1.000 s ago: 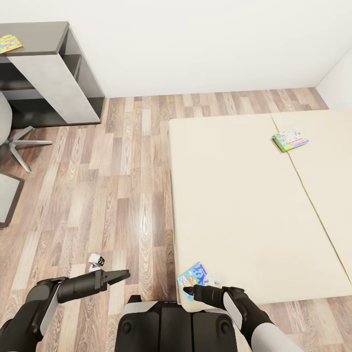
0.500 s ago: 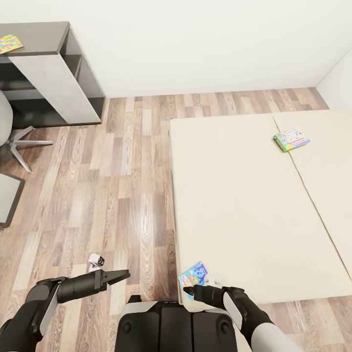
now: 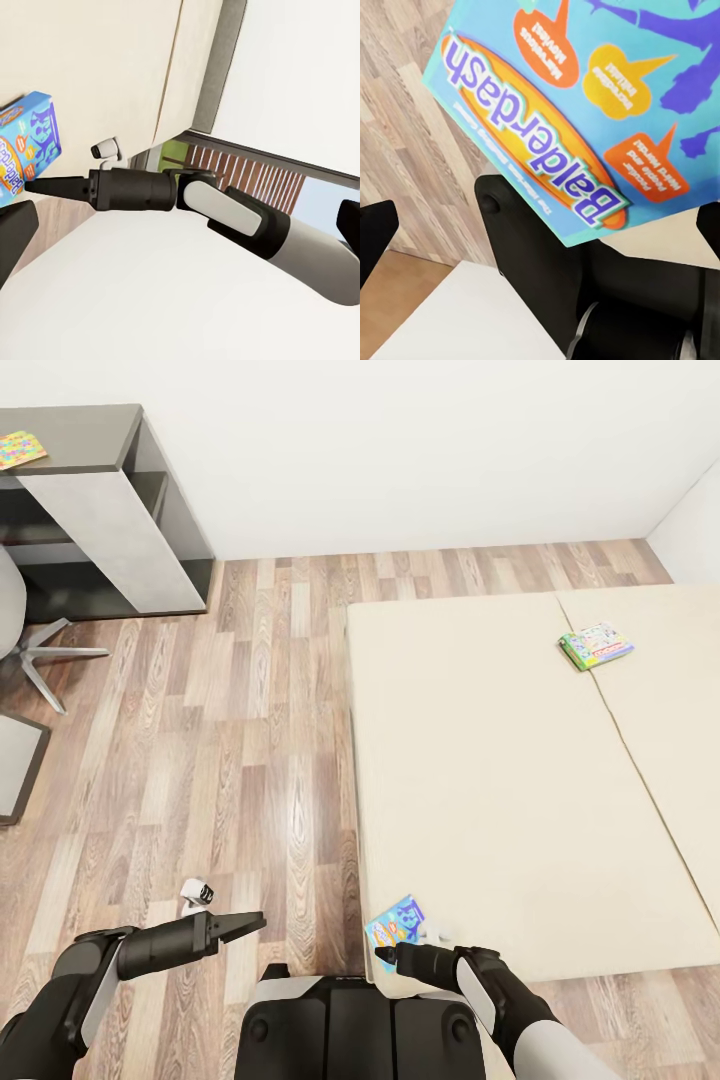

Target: Put all the toys in the child's room - the three board games (two on the bed and one on the table), the two jigsaw puzzles on the table, and the tennis ball on the table - inside the toy box on the table in the child's room.

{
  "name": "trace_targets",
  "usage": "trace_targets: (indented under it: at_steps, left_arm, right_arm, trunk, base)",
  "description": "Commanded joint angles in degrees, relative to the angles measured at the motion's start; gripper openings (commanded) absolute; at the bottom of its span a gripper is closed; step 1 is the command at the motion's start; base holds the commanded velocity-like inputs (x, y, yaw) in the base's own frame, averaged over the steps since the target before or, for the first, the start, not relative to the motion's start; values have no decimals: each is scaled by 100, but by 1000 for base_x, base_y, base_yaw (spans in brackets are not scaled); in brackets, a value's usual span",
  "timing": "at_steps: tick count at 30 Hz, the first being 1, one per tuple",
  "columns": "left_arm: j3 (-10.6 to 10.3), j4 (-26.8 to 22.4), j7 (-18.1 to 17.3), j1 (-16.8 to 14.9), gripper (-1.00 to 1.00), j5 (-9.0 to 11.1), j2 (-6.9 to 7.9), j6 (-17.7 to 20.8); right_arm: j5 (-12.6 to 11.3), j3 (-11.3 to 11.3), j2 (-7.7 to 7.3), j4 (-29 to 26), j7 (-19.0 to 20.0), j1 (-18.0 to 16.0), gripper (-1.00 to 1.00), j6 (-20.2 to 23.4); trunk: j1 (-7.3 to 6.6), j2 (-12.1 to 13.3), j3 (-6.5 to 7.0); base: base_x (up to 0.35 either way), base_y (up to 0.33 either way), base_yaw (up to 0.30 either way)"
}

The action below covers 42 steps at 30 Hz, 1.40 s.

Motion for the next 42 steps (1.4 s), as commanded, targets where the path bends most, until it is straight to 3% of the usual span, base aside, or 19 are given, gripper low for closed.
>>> trace_targets:
  at_steps: [1, 42]
  left_arm:
    - [0, -1, -20, -1, 100, 0, 1, 61]
    - [-2, -1, -17, -1, 100, 8, 1, 61]
  right_arm:
    - [-44, -4, 0, -9, -3, 0, 100, 42]
    - [-48, -8, 0, -13, 0, 0, 100, 53]
  trunk:
    - [3, -8, -6]
    - [3, -8, -6]
  base:
    - [0, 0, 0]
    - [-7, 14, 0]
